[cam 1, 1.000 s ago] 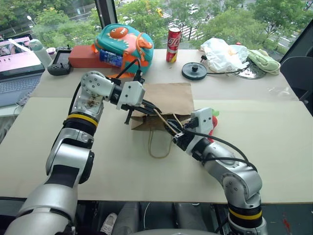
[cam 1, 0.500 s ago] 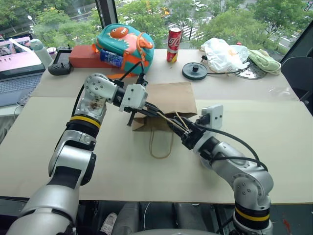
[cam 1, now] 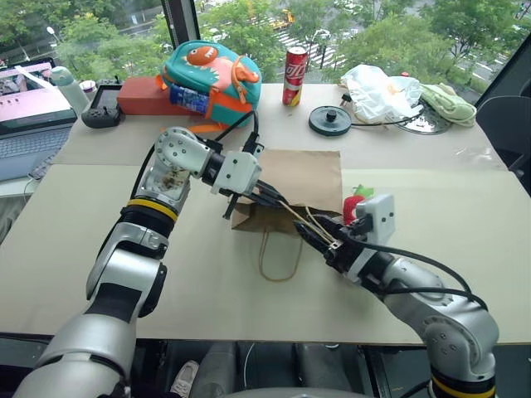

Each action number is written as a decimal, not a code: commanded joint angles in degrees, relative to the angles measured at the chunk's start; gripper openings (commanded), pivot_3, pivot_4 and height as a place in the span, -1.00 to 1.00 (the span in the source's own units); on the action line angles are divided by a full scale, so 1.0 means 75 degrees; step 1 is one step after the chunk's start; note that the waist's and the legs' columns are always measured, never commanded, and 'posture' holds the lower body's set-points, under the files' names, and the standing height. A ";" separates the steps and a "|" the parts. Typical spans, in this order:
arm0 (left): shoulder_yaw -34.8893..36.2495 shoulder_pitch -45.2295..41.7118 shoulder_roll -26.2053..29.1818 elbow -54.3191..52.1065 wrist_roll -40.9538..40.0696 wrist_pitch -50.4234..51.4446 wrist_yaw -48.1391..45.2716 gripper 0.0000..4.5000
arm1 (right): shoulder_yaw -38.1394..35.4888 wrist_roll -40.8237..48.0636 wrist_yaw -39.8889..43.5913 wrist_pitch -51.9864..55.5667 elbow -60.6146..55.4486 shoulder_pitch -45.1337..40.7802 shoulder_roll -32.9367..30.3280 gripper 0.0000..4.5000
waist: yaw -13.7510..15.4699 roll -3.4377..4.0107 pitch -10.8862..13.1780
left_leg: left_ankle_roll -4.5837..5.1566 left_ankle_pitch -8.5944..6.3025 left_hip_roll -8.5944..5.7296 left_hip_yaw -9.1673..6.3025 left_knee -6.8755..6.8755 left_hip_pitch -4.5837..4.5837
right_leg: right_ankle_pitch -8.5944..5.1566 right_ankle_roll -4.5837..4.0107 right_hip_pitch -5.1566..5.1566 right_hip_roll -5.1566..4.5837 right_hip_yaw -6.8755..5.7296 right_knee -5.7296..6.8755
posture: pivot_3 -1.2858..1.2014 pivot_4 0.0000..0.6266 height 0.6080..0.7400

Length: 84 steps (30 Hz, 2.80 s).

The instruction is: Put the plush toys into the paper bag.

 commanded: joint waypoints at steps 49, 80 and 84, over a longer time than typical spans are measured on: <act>0.0366 0.0107 0.0621 0.0167 0.0024 0.0172 0.0417 -1.00 | 0.0289 0.0713 -0.1206 -0.0470 -0.0417 0.0362 -0.1066 0.97 | 0.0001 0.0000 0.0000 | 0.0000 0.0000 0.0001 0.0002 0.0003 -0.0003 | -0.0001 0.0001 0.0001 0.0002 0.0003 -0.0004 | 0.03 -0.52 1.00; 0.0470 0.0348 0.0572 -0.0055 0.0168 0.0322 0.0562 -1.00 | 0.0639 0.1122 -0.2516 0.0988 0.0744 -0.0644 0.0404 0.97 | 0.0007 0.0001 -0.0001 | 0.0000 0.0000 -0.0001 -0.0001 -0.0002 -0.0007 | 0.0000 -0.0001 -0.0006 0.0000 0.0001 -0.0001 | 0.03 -0.52 1.00; 0.0465 0.0374 0.0579 -0.0111 0.0168 0.0359 0.0573 -1.00 | 0.0576 0.1145 -0.1956 0.0837 0.0526 -0.0198 0.0153 0.97 | 0.0007 0.0001 0.0000 | 0.0000 0.0000 0.0000 -0.0001 -0.0002 -0.0006 | 0.0000 0.0000 -0.0004 0.0000 0.0001 -0.0003 | 0.03 -0.52 1.00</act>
